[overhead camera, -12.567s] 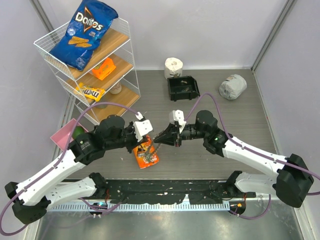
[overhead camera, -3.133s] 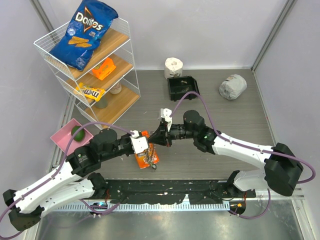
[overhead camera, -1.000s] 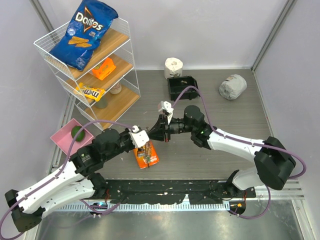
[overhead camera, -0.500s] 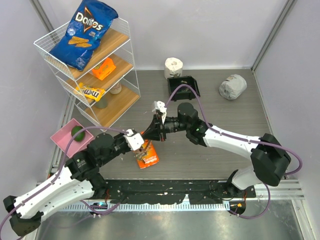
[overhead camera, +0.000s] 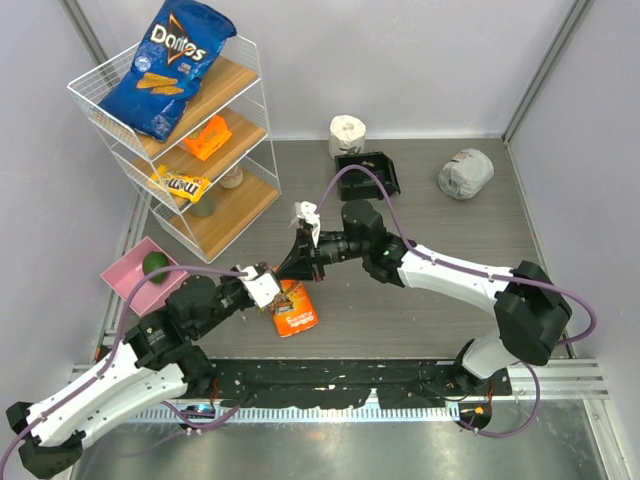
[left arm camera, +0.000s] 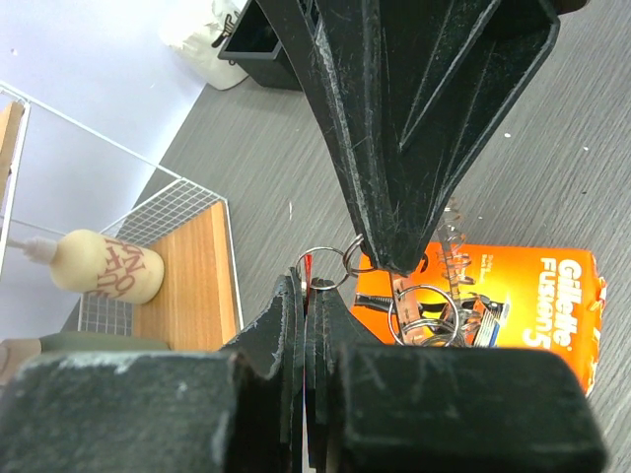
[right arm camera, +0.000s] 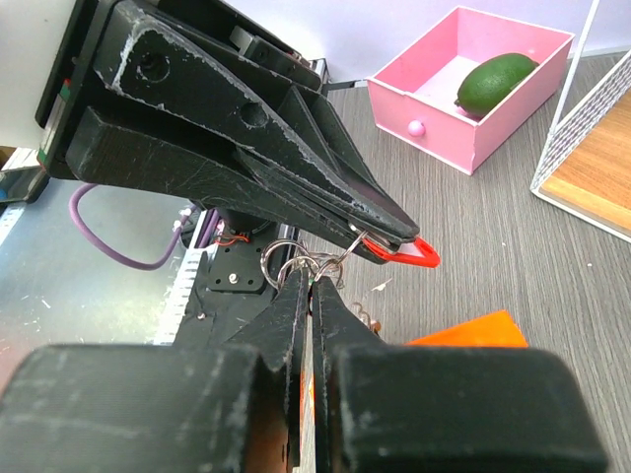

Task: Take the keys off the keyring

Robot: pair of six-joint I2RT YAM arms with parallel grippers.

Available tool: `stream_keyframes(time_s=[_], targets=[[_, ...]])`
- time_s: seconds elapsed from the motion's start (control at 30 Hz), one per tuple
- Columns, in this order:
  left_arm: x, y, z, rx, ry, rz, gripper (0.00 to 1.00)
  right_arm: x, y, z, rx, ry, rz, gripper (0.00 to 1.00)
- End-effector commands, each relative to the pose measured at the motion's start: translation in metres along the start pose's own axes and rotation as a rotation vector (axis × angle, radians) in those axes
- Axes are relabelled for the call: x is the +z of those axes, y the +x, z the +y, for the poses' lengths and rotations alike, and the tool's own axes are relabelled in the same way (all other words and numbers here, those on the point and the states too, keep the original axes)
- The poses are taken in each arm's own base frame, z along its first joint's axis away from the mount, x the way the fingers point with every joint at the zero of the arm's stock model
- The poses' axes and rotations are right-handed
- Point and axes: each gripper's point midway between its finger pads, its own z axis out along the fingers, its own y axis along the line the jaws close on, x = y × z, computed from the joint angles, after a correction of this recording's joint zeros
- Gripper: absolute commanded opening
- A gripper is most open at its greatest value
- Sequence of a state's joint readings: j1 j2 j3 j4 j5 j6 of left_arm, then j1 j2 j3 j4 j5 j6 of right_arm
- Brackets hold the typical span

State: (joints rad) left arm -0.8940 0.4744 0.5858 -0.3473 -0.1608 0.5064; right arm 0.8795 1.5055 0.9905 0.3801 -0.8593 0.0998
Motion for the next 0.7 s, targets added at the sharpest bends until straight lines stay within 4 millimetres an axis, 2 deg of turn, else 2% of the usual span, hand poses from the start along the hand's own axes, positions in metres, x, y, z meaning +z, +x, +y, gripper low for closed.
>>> stream_keyframes(time_s=[0.0,0.3,0.53,0.57,0.6,0.63,0.67], targets=[[-0.016,-0.035,0.063,-0.032,-0.282,-0.122,0.00,0.006,0.027,0.041,0.098,-0.174,0.118,0.05],[-0.013,-0.050,0.046,-0.003,-0.185,-0.218,0.00,0.014,0.035,0.016,0.162,-0.049,0.168,0.05],[-0.011,-0.053,0.036,0.021,-0.130,-0.236,0.00,0.018,0.044,0.003,0.207,0.002,0.213,0.06],[-0.011,-0.053,0.035,0.023,-0.123,-0.237,0.00,0.019,0.044,0.003,0.205,0.000,0.214,0.11],[-0.011,-0.053,0.035,0.023,-0.122,-0.238,0.00,0.018,0.043,0.004,0.197,-0.002,0.212,0.31],[-0.011,-0.054,0.036,0.022,-0.126,-0.235,0.00,0.017,0.044,0.005,0.191,-0.008,0.212,0.37],[-0.010,-0.053,0.036,0.020,-0.127,-0.232,0.00,0.016,0.038,0.007,0.164,-0.014,0.194,0.48]])
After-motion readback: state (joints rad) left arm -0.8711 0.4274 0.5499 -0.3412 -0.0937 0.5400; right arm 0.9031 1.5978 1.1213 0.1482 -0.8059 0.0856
